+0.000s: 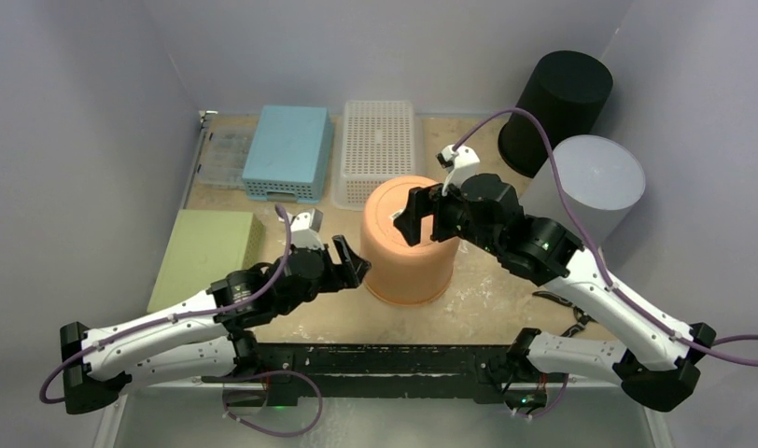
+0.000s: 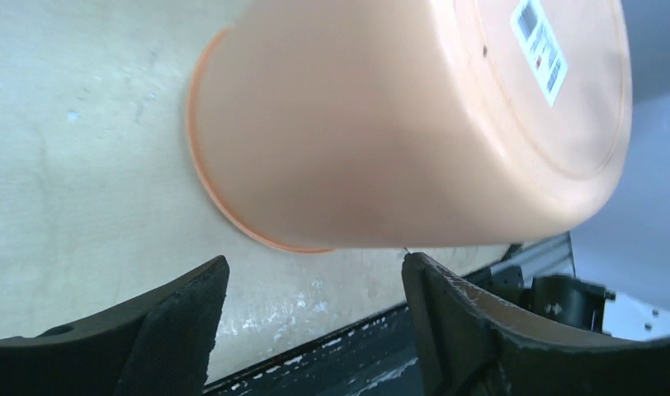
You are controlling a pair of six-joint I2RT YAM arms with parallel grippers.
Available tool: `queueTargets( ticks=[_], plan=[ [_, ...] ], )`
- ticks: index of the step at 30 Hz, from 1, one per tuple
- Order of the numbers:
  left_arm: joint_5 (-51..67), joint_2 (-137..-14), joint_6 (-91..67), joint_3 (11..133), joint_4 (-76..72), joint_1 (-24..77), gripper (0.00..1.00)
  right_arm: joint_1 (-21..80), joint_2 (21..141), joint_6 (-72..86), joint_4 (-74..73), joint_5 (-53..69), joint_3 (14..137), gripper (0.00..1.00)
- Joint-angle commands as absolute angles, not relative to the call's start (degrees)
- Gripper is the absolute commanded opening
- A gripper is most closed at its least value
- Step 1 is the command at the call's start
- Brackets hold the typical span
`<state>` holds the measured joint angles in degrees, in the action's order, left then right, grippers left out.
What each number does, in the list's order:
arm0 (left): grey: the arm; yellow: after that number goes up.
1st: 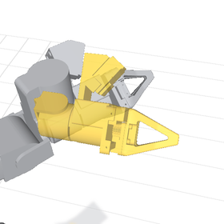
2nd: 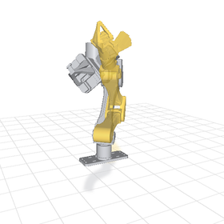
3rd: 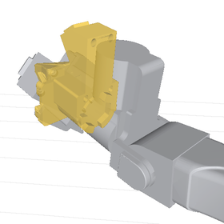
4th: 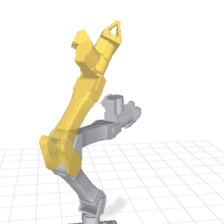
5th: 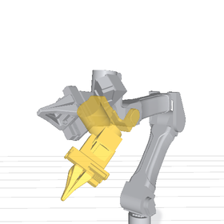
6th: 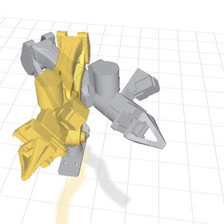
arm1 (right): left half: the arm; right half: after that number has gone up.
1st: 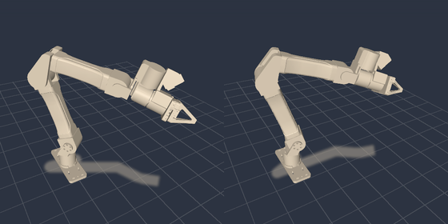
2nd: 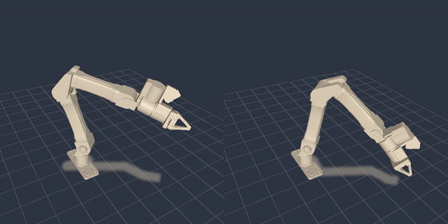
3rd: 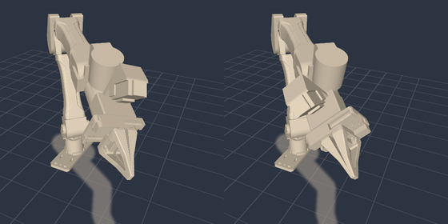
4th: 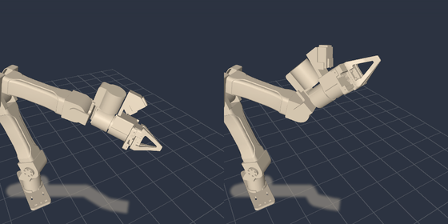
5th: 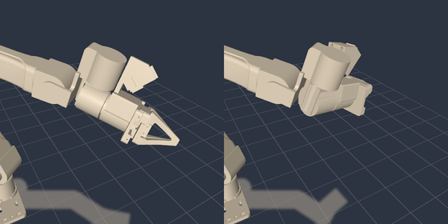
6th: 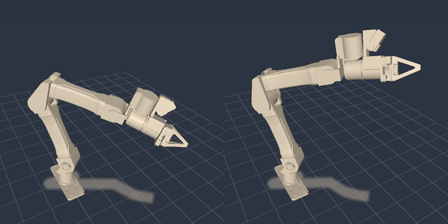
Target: Turn the large container upside down
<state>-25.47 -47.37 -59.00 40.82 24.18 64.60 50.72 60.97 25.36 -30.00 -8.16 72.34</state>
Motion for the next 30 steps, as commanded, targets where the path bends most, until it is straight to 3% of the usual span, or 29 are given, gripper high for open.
queueTargets(
  ticks=[1,3,7,11,14,18,23,30],
  plan=[
    [-37.0,-47.0,-58.9,49.9,35.7,64.8,0.86,50.7,60.3,24.2,-31.6,-22.1,76.0,0.99],
    [-41.5,-49.3,-57.6,54.8,39.2,64.8,0.93,50.7,60.8,23.8,-30.5,-25.8,76.1,0.99],
    [-49.1,-57.5,-52.3,67.1,45.4,64.6,0.97,49.8,64.7,23.7,-31.7,-34.3,79.2,0.99],
    [-52.5,-68.9,-40.2,81.5,48.0,63.9,0.99,35.7,69.5,22.5,-31.7,-23.3,83.6,0.99],
    [-45.6,-77.4,-35.6,91.2,51.7,50.3,0.98,29.7,71.9,21.2,-30.4,-18.1,86.3,0.99],
    [-23.4,-79.1,-28.7,94.5,45.9,28.3,0.98,27.3,73.2,19.8,-26.6,-12.6,88.8,0.99],
    [-27.0,-77.6,-27.9,98.7,46.6,27.0,0.98,27.2,72.8,21.0,-25.3,-11.8,89.7,0.99],
    [-28.6,-70.7,-30.2,92.4,46.1,27.0,0.99,27.2,68.6,25.1,-19.6,-5.9,82.9,0.99]
  ],
)
